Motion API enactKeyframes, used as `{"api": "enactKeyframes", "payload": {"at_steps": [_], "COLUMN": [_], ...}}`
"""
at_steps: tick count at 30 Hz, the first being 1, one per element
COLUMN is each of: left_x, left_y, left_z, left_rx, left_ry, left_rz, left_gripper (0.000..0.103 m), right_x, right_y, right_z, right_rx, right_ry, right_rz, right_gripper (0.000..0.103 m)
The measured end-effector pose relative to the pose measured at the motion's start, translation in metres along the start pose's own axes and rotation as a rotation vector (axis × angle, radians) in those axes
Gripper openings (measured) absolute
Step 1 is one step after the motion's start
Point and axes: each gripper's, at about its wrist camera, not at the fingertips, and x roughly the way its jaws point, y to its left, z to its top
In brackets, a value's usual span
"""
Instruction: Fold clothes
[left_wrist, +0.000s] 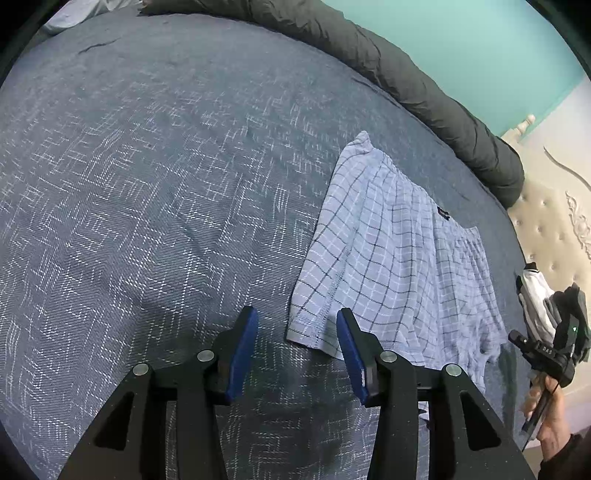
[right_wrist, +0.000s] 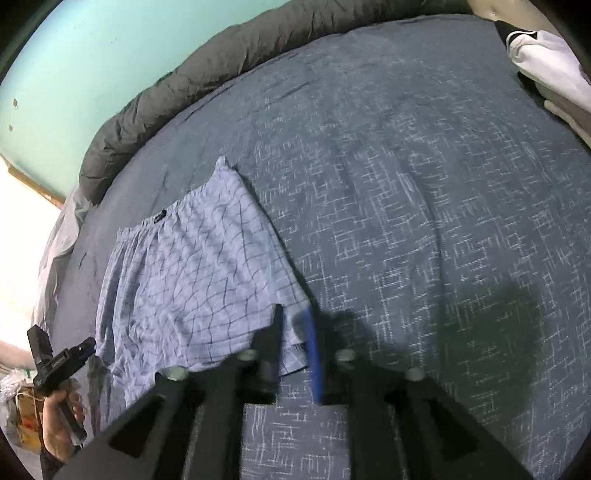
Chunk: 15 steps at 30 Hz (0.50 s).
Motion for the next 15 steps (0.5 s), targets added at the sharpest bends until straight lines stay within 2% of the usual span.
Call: {"api": "enactKeyframes", "payload": {"at_steps": [1, 7, 9, 10, 15], "left_x": [0.000, 0.000, 0.000, 0.000, -0.001], "left_y": [0.000, 0.000, 0.000, 0.000, 0.002], "left_z": [0.000, 0.000, 0.000, 0.000, -0.001], "left_rx": [0.001, 0.002, 0.001, 0.000, -0.002], "left_ry": [0.000, 0.001, 0.002, 0.002, 0.003], "left_rz": [0.000, -0.002, -0.003, -0.004, -0.003], "left_gripper": [0.048, 0.049, 0.049, 0.049, 0.049], "right_x": [-0.001, 0.011, 0.014, 0.014, -0.001], "right_y": [0.001, 0.016, 0.018, 0.018, 0.002], "right_z": [0.000, -0.002, -0.003, -0.002, 0.001], "right_rx": [-0.009, -0.112, -0.135, -0.141, -0.082], "right_ry": [0.007, 0.057, 0.063, 0.061, 0.001], "right_rz": [-0.002, -0.051, -0.074, -0.082, -0.072], "right_gripper": [0.028, 0.028, 0.018, 0.006, 0.003]}}
